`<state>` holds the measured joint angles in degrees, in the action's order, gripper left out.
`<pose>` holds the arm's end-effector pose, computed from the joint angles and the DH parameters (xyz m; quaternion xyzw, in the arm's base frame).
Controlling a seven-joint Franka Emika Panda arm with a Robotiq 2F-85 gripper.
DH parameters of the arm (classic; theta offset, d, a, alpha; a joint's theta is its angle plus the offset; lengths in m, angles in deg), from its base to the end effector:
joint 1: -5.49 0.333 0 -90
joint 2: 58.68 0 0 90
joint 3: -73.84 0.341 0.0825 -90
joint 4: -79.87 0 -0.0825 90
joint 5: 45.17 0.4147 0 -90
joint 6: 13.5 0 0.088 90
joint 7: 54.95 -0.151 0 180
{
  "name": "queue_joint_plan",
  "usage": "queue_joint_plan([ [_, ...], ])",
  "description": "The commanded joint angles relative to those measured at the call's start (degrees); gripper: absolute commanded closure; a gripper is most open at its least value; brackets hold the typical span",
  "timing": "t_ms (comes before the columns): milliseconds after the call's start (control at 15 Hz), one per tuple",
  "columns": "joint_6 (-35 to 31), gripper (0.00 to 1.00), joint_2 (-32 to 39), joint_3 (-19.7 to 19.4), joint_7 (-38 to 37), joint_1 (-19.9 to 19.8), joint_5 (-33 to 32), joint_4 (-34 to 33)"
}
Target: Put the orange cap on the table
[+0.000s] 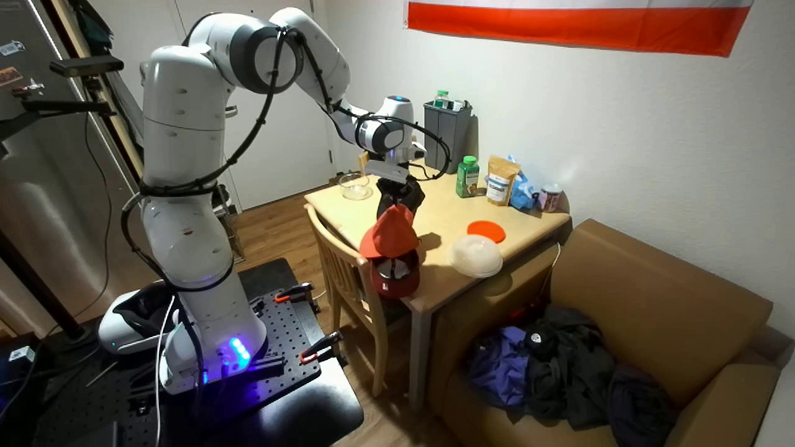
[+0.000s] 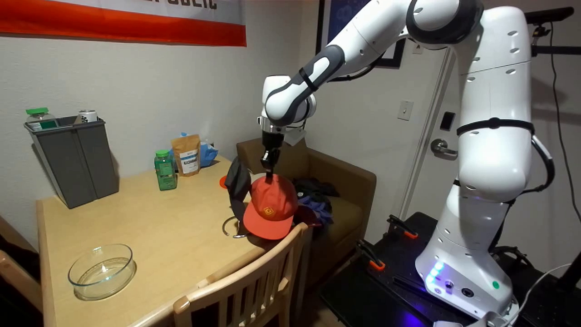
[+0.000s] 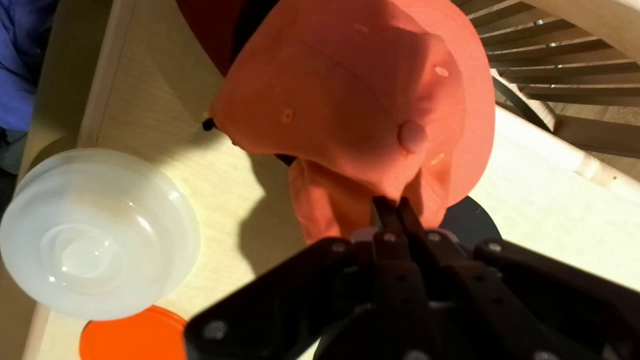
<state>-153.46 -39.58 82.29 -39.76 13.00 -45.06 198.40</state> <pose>0.6004 0.1716 0.2324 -0.9642 -0.2633 -0.0219 0.0247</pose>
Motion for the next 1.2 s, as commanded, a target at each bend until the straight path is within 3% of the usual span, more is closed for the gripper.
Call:
queue_joint_plan([
  [0, 1.4, 0.99, 0.7, -0.2, -3.1, 0.0, -0.6, -1.7],
  [333, 2.4, 0.99, 1.0, -0.2, -6.8, 0.1, 0.0, -2.3],
  [800, 9.7, 0.99, 1.3, 0.0, -10.1, 0.1, 2.3, -4.4],
  [1133, 8.0, 0.97, 1.2, 0.0, -8.9, 0.0, 1.4, -3.4],
])
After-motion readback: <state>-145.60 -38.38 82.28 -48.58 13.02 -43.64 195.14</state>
